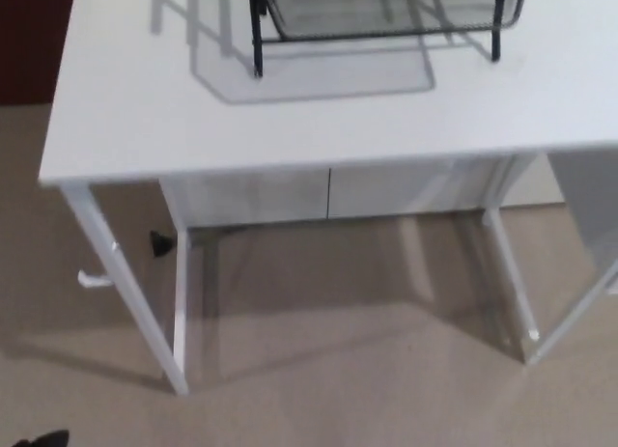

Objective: The robot walks towards a file tray kept in the middle of a desk and uses its right hand to grab a tray and pulls it out towards itself

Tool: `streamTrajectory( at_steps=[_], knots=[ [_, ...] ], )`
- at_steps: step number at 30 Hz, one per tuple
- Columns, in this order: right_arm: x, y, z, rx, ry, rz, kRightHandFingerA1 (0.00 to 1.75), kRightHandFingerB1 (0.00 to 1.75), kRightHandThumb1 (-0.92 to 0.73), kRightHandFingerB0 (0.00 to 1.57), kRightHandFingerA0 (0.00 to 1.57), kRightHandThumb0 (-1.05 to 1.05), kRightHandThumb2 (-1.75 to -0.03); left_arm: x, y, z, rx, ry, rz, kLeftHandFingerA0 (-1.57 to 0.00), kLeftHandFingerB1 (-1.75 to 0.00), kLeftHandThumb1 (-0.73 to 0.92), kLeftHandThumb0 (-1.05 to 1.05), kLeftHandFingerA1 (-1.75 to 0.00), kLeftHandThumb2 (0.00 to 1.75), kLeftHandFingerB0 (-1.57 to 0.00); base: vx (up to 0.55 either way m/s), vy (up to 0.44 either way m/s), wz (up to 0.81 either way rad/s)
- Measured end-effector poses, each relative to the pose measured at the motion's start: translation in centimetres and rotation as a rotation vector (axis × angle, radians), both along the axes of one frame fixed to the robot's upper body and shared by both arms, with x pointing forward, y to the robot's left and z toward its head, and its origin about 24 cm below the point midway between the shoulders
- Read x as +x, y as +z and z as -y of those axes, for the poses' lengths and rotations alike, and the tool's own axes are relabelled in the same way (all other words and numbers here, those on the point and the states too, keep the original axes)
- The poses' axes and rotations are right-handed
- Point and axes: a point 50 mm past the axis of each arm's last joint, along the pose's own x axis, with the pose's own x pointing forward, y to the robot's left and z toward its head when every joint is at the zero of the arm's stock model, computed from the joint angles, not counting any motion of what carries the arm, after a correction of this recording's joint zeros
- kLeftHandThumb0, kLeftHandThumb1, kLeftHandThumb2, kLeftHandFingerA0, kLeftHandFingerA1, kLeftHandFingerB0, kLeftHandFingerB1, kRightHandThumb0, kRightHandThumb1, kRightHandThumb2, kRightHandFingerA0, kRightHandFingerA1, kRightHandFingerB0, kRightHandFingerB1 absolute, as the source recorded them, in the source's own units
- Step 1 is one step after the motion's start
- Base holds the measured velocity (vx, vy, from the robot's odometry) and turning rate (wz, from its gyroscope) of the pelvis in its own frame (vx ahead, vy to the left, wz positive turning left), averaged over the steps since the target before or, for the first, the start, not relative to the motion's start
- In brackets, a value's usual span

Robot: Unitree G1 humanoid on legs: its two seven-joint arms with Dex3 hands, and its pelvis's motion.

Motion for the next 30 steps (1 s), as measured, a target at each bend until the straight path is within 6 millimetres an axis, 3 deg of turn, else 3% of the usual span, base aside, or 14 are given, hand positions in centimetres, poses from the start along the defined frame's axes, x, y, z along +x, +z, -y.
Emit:
streamTrajectory(
  at_steps=[5,9,16,19,26,27,28,30],
  knots=[
    [-1.0,-0.3,-0.2,0.009,-0.006,-0.015,0.73,0.55,-0.37,0.17,0.51,-0.14,-0.84,-1.1,-0.3,0.2,-0.009,-0.036,-0.045,-0.5,-0.34,0.61,-0.32,-0.42,0.58,-0.33,0.34,-0.283,0.32],
    [-1.2,-0.3,0.0,0.006,-0.008,-0.011,0.73,0.55,-0.37,0.17,0.51,-0.14,-0.84,-1.4,-0.4,0.7,-0.035,-0.074,-0.067,-0.45,-0.32,0.61,-0.33,-0.4,0.58,-0.31,0.25,-0.111,0.01],
    [-2.6,-0.7,-0.1,0.01,-0.016,-0.041,0.74,0.55,-0.36,0.18,0.53,-0.16,-0.83,-2.4,-0.6,2.0,-0.088,-0.142,-0.128,-0.39,-0.32,0.62,-0.33,-0.4,0.58,-0.29,0.11,0.1,-0.12],
    [-3.2,-0.9,-0.3,0.011,-0.024,-0.055,0.71,0.56,-0.35,0.17,0.46,-0.19,-0.84,-2.8,-0.7,2.7,-0.112,-0.163,-0.152,-0.4,-0.32,0.61,-0.36,-0.4,0.58,-0.29,0.2,0.215,-0.16],
    [-4.5,-1.5,-0.9,0.028,-0.033,-0.085,0.71,0.55,-0.36,0.16,0.47,-0.18,-0.84,-3.8,-0.8,2.7,-0.121,-0.168,-0.199,-0.43,-0.33,0.6,-0.37,-0.42,0.58,-0.31,0.12,0.12,0.02],
    [-4.9,-1.7,-0.9,0.03,-0.037,-0.096,0.68,0.47,-0.53,0.23,0.5,-0.23,-0.55,-4.2,-1.0,2.6,-0.124,-0.161,-0.213,-0.43,-0.32,0.61,-0.38,-0.41,0.58,-0.29,0.08,0.025,0.03],
    [-5.2,-1.8,-0.9,0.03,-0.039,-0.106,0.71,0.55,-0.36,0.17,0.48,-0.17,-0.84,-4.6,-1.1,2.5,-0.127,-0.156,-0.226,-0.44,-0.32,0.61,-0.38,-0.41,0.58,-0.3,0.09,-0.002,0.01],
    [-5.9,-1.8,-0.9,0.029,-0.042,-0.119,0.72,0.55,-0.35,0.17,0.5,-0.15,-0.83,-5.4,-1.4,2.3,-0.132,-0.144,-0.256,-0.45,-0.33,0.62,-0.39,-0.43,0.61,-0.29,0.09,-0.064,0.06]
  ],
)
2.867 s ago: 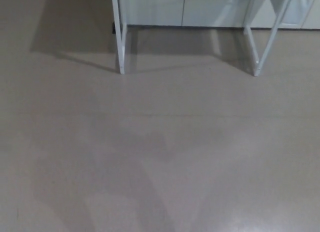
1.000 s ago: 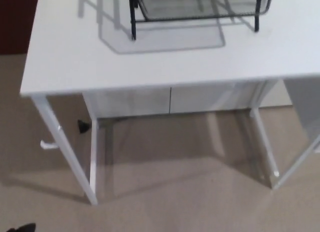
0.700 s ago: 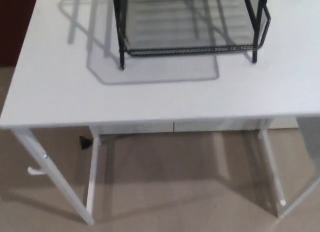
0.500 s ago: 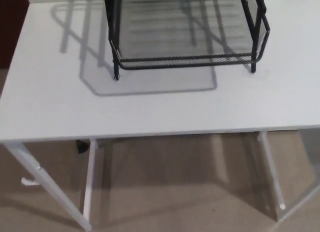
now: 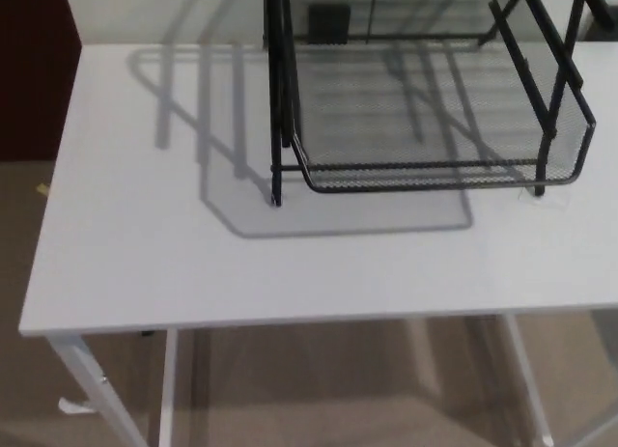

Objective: The robot walks towards a file tray kept in the middle of a desk and uses its right hand to grab a tray and pulls it out towards itself

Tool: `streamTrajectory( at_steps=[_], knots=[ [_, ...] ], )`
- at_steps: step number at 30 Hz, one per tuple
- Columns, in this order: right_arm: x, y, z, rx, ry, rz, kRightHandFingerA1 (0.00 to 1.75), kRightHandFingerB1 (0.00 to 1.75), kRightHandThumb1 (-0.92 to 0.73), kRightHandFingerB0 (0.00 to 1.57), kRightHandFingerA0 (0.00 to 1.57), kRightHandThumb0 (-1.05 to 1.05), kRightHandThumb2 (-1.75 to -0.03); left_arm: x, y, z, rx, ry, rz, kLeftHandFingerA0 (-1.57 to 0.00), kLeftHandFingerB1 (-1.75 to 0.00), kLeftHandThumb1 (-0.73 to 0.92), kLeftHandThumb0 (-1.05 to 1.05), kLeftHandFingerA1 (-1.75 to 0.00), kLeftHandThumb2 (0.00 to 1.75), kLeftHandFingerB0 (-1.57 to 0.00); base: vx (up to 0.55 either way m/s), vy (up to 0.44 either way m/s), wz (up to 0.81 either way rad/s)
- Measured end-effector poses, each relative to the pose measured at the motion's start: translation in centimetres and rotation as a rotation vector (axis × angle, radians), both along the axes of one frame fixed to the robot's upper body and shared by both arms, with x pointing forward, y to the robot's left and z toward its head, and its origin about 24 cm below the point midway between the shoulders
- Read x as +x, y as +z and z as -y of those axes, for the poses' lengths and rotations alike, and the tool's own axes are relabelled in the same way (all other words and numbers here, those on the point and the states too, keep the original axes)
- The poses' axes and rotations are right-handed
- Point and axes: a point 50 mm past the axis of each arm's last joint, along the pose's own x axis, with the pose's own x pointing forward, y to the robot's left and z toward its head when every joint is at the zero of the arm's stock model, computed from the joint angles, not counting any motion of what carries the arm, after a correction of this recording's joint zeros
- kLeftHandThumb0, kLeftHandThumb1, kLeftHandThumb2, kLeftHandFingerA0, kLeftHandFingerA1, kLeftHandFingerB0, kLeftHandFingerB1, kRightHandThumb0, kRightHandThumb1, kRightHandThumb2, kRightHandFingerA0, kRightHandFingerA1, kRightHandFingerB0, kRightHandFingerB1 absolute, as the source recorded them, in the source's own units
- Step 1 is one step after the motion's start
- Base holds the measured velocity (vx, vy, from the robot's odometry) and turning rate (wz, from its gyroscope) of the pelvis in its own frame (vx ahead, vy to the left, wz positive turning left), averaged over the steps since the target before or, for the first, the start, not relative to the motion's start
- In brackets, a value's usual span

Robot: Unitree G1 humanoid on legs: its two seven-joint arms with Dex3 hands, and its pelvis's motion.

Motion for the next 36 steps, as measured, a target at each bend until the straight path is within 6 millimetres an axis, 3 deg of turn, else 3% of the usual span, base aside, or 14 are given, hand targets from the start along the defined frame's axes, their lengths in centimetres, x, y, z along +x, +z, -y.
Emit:
streamTrajectory(
  at_steps=[3,10,11,17,18,30,31,32,33,36],
  knots=[
    [-0.6,-0.1,-0.1,0.004,-0.009,-0.008,0.72,0.55,-0.34,0.16,0.49,-0.15,-0.83,-0.9,-0.2,-0.2,0.004,-0.005,-0.027,-0.55,-0.33,0.6,-0.37,-0.48,0.58,-0.32,0.05,-0.133,0.03],
    [-0.8,0.3,0.0,-0.009,-0.002,0.015,0.7,0.55,-0.37,0.17,0.45,-0.17,-0.85,-1.7,-0.9,-0.2,-0.001,-0.006,-0.048,-0.52,-0.32,0.61,-0.37,-0.42,0.58,-0.29,0.02,-0.189,-0.02],
    [-0.9,0.3,-0.1,-0.011,0.004,0.017,0.7,0.47,-0.54,0.22,0.49,-0.24,-0.56,-1.9,-1.0,-0.3,-0.002,-0.007,-0.052,-0.51,-0.33,0.63,-0.38,-0.42,0.6,-0.3,0.0,0.0,0.0],
    [-1.7,-0.1,-0.1,-0.014,0.005,-0.023,0.73,0.49,-0.53,0.24,0.53,-0.21,-0.56,-2.6,-1.3,-0.4,0.001,-0.017,-0.058,-0.5,-0.34,0.63,-0.38,-0.44,0.6,-0.31,0.01,0.076,-0.08],
    [-1.7,-0.1,-0.1,-0.013,0.006,-0.026,0.72,0.55,-0.36,0.17,0.48,-0.18,-0.85,-2.6,-1.4,-0.5,0.003,-0.019,-0.059,-0.51,-0.34,0.62,-0.39,-0.45,0.59,-0.32,0.01,0.189,0.2],
    [-1.2,0.0,-0.9,-0.005,0.026,0.011,0.73,0.56,-0.35,0.17,0.48,-0.23,-0.85,-2.1,-0.8,-0.9,0.035,-0.08,-0.003,-0.54,-0.33,0.62,-0.41,-0.44,0.58,-0.32,0.03,0.065,0.01],
    [-1.1,0.2,-0.9,-0.006,0.031,0.023,0.73,0.51,-0.53,0.22,0.49,-0.27,-0.56,-1.9,-0.8,-0.8,0.035,-0.088,0.003,-0.51,-0.44,0.5,-0.48,-0.56,0.77,-0.27,-0.06,-0.101,0.1],
    [-0.9,0.3,-1.0,-0.007,0.039,0.04,0.73,0.51,-0.53,0.22,0.49,-0.27,-0.56,-1.8,-0.7,-0.7,0.036,-0.098,0.009,-0.51,-0.44,0.5,-0.48,-0.56,0.77,-0.27,-0.03,-0.101,0.03],
    [-0.8,0.4,-1.1,-0.008,0.045,0.05,0.74,0.52,-0.52,0.24,0.5,-0.28,-0.56,-1.8,-0.7,-0.7,0.038,-0.102,0.01,-0.55,-0.33,0.63,-0.4,-0.45,0.59,-0.32,-0.03,-0.09,0.07],
    [-0.8,0.7,-1.3,-0.012,0.061,0.067,0.76,0.51,-0.53,0.24,0.54,-0.27,-0.56,-2.0,-0.7,-0.7,0.04,-0.108,0.004,-0.55,-0.33,0.63,-0.4,-0.44,0.59,-0.33,-0.01,-0.058,0.03]
  ],
)
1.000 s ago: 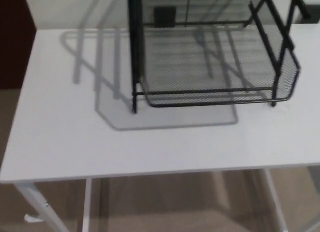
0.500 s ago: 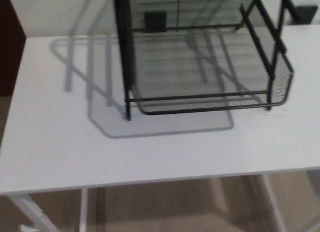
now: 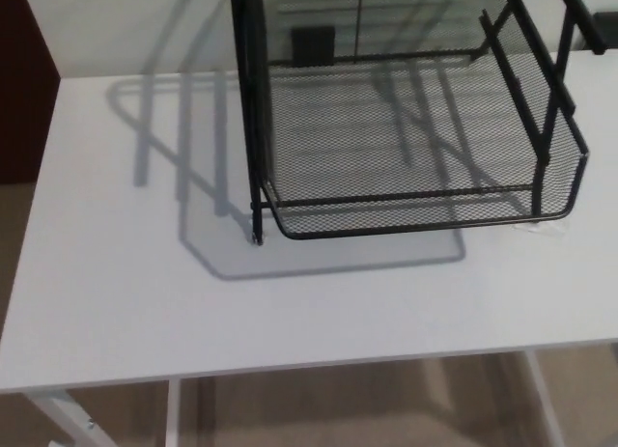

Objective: The robot walks towards a file tray kept in the middle of a desk and uses its right hand to grab a tray and pulls it out towards itself

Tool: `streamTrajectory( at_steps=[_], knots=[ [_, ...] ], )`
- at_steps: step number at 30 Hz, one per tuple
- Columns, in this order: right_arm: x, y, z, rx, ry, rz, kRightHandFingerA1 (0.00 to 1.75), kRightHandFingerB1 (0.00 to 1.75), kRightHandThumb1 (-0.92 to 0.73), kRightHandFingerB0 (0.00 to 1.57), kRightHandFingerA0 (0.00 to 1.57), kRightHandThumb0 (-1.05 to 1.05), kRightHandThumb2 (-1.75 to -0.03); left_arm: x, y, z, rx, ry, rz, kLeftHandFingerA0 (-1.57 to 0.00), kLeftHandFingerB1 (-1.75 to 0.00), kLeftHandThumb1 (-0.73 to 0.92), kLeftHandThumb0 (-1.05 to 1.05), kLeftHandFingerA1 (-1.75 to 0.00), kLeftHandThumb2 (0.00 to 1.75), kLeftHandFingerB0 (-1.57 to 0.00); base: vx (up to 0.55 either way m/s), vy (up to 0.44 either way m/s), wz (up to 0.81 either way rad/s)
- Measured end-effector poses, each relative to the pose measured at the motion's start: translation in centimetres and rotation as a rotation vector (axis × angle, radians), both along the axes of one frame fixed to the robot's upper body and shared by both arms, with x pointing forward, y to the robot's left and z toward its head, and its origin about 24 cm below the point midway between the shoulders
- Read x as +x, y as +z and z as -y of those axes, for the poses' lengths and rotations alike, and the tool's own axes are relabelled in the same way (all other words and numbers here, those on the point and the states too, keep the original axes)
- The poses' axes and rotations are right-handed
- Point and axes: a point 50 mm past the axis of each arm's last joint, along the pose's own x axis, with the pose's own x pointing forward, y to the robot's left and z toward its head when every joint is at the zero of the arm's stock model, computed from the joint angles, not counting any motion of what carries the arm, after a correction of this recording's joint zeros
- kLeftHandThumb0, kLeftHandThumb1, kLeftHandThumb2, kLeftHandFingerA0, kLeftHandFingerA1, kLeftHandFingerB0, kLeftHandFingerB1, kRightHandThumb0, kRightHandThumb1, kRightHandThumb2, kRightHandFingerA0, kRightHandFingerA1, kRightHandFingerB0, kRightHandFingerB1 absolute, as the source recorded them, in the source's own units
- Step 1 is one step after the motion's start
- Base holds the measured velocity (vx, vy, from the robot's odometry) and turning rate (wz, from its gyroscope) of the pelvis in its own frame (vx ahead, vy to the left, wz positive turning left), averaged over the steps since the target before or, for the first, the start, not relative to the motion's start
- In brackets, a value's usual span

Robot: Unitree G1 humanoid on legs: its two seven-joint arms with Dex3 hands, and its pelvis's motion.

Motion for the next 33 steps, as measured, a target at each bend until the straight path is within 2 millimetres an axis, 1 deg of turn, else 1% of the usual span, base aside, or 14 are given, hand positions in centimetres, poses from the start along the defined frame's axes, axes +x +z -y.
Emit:
streamTrajectory(
  at_steps=[7,8,13,14,16,17,21,22,23,25,29,30,31,33],
  knots=[
    [-0.3,1.3,-0.6,0.009,0.011,0.074,0.71,0.57,-0.35,0.15,0.39,-0.29,-0.87,-0.5,0.2,0.0,0.011,-0.017,0.0,-0.55,-0.34,0.62,-0.41,-0.43,0.59,-0.35,0.0,0.0,0.0],
    [-0.3,1.7,-0.6,0.015,0.003,0.097,0.77,0.54,-0.51,0.18,0.4,-0.35,-0.58,-0.5,0.2,0.0,0.011,-0.018,0.0,-0.56,-0.34,0.62,-0.41,-0.43,0.58,-0.36,0.0,0.0,0.0],
    [-0.3,3.9,-0.3,0.027,-0.047,0.205,0.7,0.57,-0.52,0.13,0.31,-0.53,-0.83,-0.1,0.2,0.0,0.012,-0.02,0.012,-0.49,-0.45,0.51,-0.48,-0.54,0.78,-0.31,0.0,0.0,0.0],
    [-0.4,4.4,-0.1,0.021,-0.061,0.228,0.65,0.53,-0.55,0.09,0.23,-0.55,-0.85,0.0,0.2,0.0,0.012,-0.02,0.013,-0.56,-0.34,0.62,-0.41,-0.44,0.58,-0.36,0.0,0.0,0.0],
    [-0.6,5.5,0.6,0.001,-0.093,0.273,0.57,0.48,-0.6,0.06,0.11,-0.53,-0.83,0.0,0.3,0.0,0.013,-0.02,0.016,-0.49,-0.46,0.5,-0.48,-0.54,0.78,-0.31,0.0,0.0,0.0],
    [-0.7,6.2,1.0,-0.015,-0.112,0.3,0.53,0.34,-0.73,0.06,0.07,-0.47,-0.63,0.1,0.3,0.0,0.013,-0.02,0.018,-0.54,-0.34,0.62,-0.39,-0.42,0.58,-0.35,0.0,0.0,0.0],
    [-0.5,9.3,3.1,-0.1,-0.174,0.42,0.49,0.37,-0.74,0.05,0.03,-0.62,-0.62,0.4,0.4,0.0,0.013,-0.022,0.033,-0.5,-0.45,0.5,-0.45,-0.55,0.76,-0.29,0.0,0.0,0.0],
    [-0.4,9.9,3.5,-0.12,-0.182,0.447,0.57,0.47,-0.62,0.03,0.03,-0.64,-0.89,0.4,0.5,0.0,0.013,-0.022,0.035,-0.54,-0.35,0.63,-0.37,-0.45,0.59,-0.34,0.0,0.0,0.0],
    [-0.1,10.9,4.1,-0.149,-0.191,0.486,0.51,0.29,-0.75,0.05,0.0,-0.62,-0.64,0.5,0.5,0.0,0.013,-0.022,0.038,-0.52,-0.34,0.63,-0.37,-0.44,0.6,-0.33,0.0,0.0,0.0],
    [0.4,12.8,5.1,-0.212,-0.202,0.566,0.41,0.3,-0.5,0.0,0.0,-0.68,-0.94,0.6,0.5,0.0,0.013,-0.023,0.041,-0.52,-0.34,0.63,-0.37,-0.42,0.59,-0.33,0.0,0.0,0.0],
    [1.7,16.2,6.0,-0.312,-0.194,0.711,0.37,0.17,-0.47,0.0,0.0,-0.77,-0.89,0.7,0.6,0.0,0.014,-0.023,0.044,-0.54,-0.34,0.63,-0.38,-0.42,0.59,-0.35,0.0,0.0,0.0],
    [2.0,17.1,6.1,-0.333,-0.185,0.749,0.53,0.4,-0.45,0.03,0.03,-0.75,-0.83,0.7,0.6,0.0,0.014,-0.024,0.045,-0.54,-0.34,0.63,-0.37,-0.42,0.59,-0.35,0.0,0.0,0.0],
    [2.4,17.9,6.1,-0.351,-0.174,0.785,0.28,0.18,-0.49,0.01,0.0,-0.79,-0.91,0.7,0.6,0.0,0.014,-0.024,0.046,-0.55,-0.34,0.63,-0.38,-0.42,0.59,-0.35,0.0,0.0,0.0],
    [3.3,19.4,5.8,-0.378,-0.144,0.857,0.34,0.16,-0.48,0.0,0.0,-0.79,-0.89,0.7,0.6,0.1,0.013,-0.025,0.048,-0.56,-0.34,0.63,-0.39,-0.42,0.59,-0.35,0.0,0.0,0.0]
  ],
)
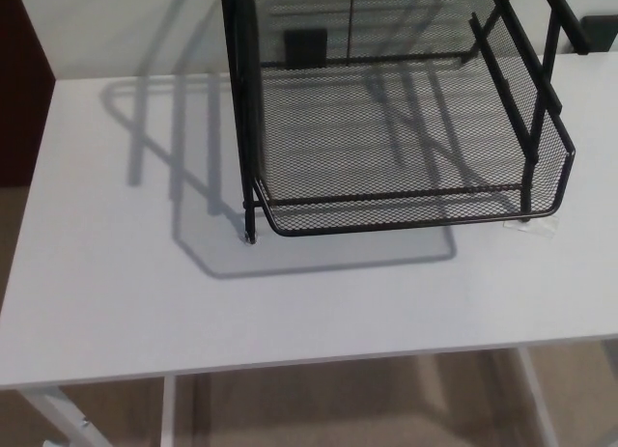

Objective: The robot walks towards a file tray kept in the middle of a desk and uses its right hand to grab a tray and pulls it out towards itself

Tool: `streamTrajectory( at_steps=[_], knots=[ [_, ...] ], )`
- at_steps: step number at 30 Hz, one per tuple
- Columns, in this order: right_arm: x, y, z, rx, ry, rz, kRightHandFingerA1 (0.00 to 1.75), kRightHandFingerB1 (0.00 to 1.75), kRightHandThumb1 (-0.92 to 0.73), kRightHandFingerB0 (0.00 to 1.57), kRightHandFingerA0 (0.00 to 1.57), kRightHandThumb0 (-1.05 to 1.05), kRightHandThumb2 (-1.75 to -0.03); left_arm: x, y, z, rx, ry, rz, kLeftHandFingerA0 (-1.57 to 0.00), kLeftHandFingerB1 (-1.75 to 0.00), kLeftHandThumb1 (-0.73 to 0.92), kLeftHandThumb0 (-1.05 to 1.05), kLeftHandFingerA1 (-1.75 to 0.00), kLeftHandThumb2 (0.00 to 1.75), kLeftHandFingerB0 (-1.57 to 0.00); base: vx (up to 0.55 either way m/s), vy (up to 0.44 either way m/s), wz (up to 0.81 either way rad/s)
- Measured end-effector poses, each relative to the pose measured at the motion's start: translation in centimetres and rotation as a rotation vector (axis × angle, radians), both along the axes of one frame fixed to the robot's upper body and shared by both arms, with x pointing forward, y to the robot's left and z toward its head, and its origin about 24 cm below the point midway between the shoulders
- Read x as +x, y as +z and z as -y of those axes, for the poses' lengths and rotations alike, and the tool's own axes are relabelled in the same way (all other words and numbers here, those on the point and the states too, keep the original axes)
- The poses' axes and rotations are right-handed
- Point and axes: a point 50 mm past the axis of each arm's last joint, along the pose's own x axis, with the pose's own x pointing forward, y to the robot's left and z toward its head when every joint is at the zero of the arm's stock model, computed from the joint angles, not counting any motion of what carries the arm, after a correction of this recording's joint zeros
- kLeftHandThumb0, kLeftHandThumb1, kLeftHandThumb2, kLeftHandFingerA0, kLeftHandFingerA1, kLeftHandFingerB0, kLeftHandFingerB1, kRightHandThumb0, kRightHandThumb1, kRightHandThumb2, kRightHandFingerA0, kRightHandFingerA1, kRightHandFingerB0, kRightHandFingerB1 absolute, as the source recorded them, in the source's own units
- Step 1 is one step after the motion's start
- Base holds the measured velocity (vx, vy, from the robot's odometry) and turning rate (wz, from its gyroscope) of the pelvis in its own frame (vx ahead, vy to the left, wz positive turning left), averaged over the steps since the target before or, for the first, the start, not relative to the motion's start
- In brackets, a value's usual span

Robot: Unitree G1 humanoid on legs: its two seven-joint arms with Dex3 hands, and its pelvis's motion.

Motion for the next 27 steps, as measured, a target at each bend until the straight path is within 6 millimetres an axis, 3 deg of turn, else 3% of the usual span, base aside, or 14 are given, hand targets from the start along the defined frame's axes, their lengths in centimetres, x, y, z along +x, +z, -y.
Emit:
streamTrajectory(
  at_steps=[3,4,7,12,13,14,15,18,19,20,21,24,25,27],
  knots=[
    [1.4,2.1,-0.8,-0.063,0.052,0.097,0.56,0.47,-0.46,0.04,0.0,-0.79,-0.56,0.0,0.0,0.0,0.0,-0.001,0.001,-0.57,-0.33,0.62,-0.43,-0.41,0.58,-0.35,0.0,0.0,0.0],
    [1.8,2.7,-1.1,-0.081,0.069,0.124,0.56,0.53,-0.1,0.0,0.02,-0.39,-0.8,0.0,0.0,0.0,0.0,-0.002,0.001,-0.49,-0.45,0.51,-0.48,-0.53,0.8,-0.3,0.0,0.0,0.0],
    [3.4,4.3,-2.5,-0.126,0.14,0.213,0.55,0.46,-0.46,0.08,0.07,-0.79,-0.56,0.1,0.0,0.0,0.001,-0.003,0.002,-0.57,-0.33,0.62,-0.4,-0.41,0.58,-0.36,0.0,0.0,0.0],
    [6.0,5.7,-5.0,-0.159,0.259,0.32,0.58,0.44,-0.46,0.07,0.06,-0.79,-0.56,0.1,0.0,0.1,0.0,-0.004,0.006,-0.57,-0.34,0.62,-0.39,-0.42,0.58,-0.36,0.0,0.0,0.0],
    [6.5,5.9,-5.4,-0.163,0.279,0.335,0.55,0.53,-0.12,0.0,0.02,-0.4,-0.82,0.2,0.1,0.1,0.0,-0.004,0.007,-0.55,-0.34,0.62,-0.39,-0.41,0.58,-0.35,0.0,0.0,0.0],
    [6.7,6.0,-5.7,-0.165,0.29,0.342,0.6,0.5,-0.36,0.07,0.06,-0.82,-0.72,0.2,0.1,0.1,0.0,-0.005,0.007,-0.55,-0.34,0.62,-0.39,-0.41,0.58,-0.35,0.0,0.0,0.0],
    [7.2,6.1,-6.2,-0.169,0.31,0.356,0.56,0.52,-0.1,0.0,0.03,-0.39,-0.81,0.2,0.1,0.1,0.0,-0.005,0.009,-0.56,-0.33,0.62,-0.4,-0.42,0.58,-0.35,0.0,0.0,0.0],
    [8.2,6.4,-7.3,-0.178,0.349,0.382,0.53,0.44,-0.45,0.08,0.0,-0.77,-0.54,0.3,0.1,0.1,-0.001,-0.007,0.015,-0.57,-0.34,0.62,-0.39,-0.42,0.58,-0.37,0.0,0.0,0.0],
    [8.5,6.4,-7.6,-0.181,0.36,0.388,0.56,0.51,-0.08,0.0,0.03,-0.39,-0.8,0.4,0.2,0.1,-0.001,-0.008,0.016,-0.57,-0.34,0.61,-0.39,-0.42,0.58,-0.37,0.0,0.0,0.0],
    [8.8,6.5,-7.8,-0.181,0.368,0.393,0.58,0.44,-0.47,0.12,0.03,-0.81,-0.56,0.4,0.2,0.1,-0.001,-0.008,0.017,-0.51,-0.45,0.51,-0.46,-0.53,0.77,-0.31,0.0,0.0,0.0],
    [9.2,6.6,-8.4,-0.184,0.387,0.403,0.55,0.51,-0.11,0.0,0.03,-0.4,-0.82,0.4,0.2,0.2,-0.001,-0.009,0.018,-0.52,-0.45,0.51,-0.47,-0.53,0.77,-0.31,0.0,0.0,0.0],
    [10.1,6.9,-9.4,-0.196,0.424,0.42,0.55,0.43,-0.46,0.13,0.02,-0.81,-0.55,0.5,0.2,0.2,-0.002,-0.01,0.022,-0.48,-0.45,0.51,-0.47,-0.52,0.78,-0.31,0.0,0.0,0.0],
    [10.4,7.0,-9.7,-0.2,0.435,0.423,0.56,0.51,-0.08,0.0,0.03,-0.39,-0.8,0.5,0.2,0.2,-0.002,-0.011,0.023,-0.56,-0.34,0.62,-0.39,-0.42,0.58,-0.37,0.0,0.0,0.0],
    [11.0,7.1,-10.5,-0.212,0.461,0.43,0.5,0.41,-0.47,0.11,0.02,-0.82,-0.54,0.6,0.3,0.2,-0.002,-0.013,0.027,-0.49,-0.46,0.51,-0.48,-0.53,0.78,-0.32,0.0,0.0,0.0]
  ],
)
